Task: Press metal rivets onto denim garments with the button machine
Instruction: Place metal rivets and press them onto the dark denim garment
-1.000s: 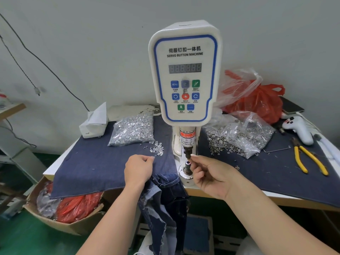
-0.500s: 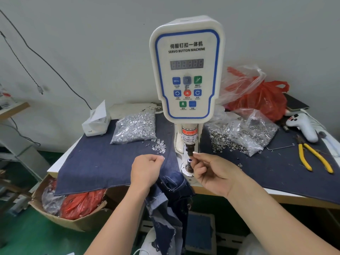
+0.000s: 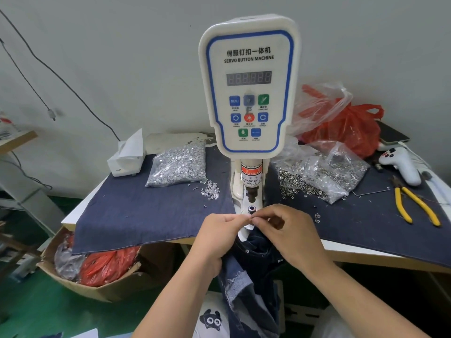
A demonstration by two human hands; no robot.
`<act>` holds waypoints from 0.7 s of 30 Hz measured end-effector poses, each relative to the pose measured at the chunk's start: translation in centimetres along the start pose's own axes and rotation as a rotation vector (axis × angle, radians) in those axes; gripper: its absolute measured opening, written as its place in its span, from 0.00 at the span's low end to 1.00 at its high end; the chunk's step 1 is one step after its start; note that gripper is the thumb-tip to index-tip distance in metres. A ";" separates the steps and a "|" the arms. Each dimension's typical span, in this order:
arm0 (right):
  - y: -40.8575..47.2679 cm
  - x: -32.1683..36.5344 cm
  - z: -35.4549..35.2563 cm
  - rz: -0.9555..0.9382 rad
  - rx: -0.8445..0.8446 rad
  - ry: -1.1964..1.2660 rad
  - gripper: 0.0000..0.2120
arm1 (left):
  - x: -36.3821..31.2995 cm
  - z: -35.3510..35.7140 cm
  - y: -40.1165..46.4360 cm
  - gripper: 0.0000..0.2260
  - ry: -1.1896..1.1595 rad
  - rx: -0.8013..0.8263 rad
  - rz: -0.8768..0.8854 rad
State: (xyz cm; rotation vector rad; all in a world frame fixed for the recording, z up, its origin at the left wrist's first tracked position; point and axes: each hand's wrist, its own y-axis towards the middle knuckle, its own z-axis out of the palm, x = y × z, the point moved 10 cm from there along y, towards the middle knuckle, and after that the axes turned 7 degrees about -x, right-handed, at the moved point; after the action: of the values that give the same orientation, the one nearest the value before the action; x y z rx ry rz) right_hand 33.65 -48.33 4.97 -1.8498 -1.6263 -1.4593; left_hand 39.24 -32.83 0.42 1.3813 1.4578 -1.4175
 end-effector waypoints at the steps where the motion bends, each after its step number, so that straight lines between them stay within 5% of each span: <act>1: 0.1 0.0 0.1 -0.001 -0.001 -0.003 0.08 | 0.1 0.1 -0.1 0.07 -0.016 -0.002 -0.021; 6: 0.9 -0.3 0.5 0.057 0.044 0.030 0.06 | 0.6 0.7 -0.6 0.11 -0.186 0.056 -0.165; 11: 1.8 -0.7 0.5 0.059 0.033 -0.013 0.02 | 0.7 0.0 -0.3 0.06 -0.123 0.062 -0.113; 21: 3.9 -0.2 1.3 -0.029 0.101 -0.218 0.04 | 2.2 -1.4 -0.8 0.12 -0.204 0.050 -0.244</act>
State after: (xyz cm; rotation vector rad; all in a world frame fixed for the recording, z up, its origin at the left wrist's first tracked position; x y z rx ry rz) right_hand 37.67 -48.79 5.77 -1.9936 -1.7957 -1.1965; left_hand 38.24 -30.84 -1.21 1.0780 1.5028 -1.7045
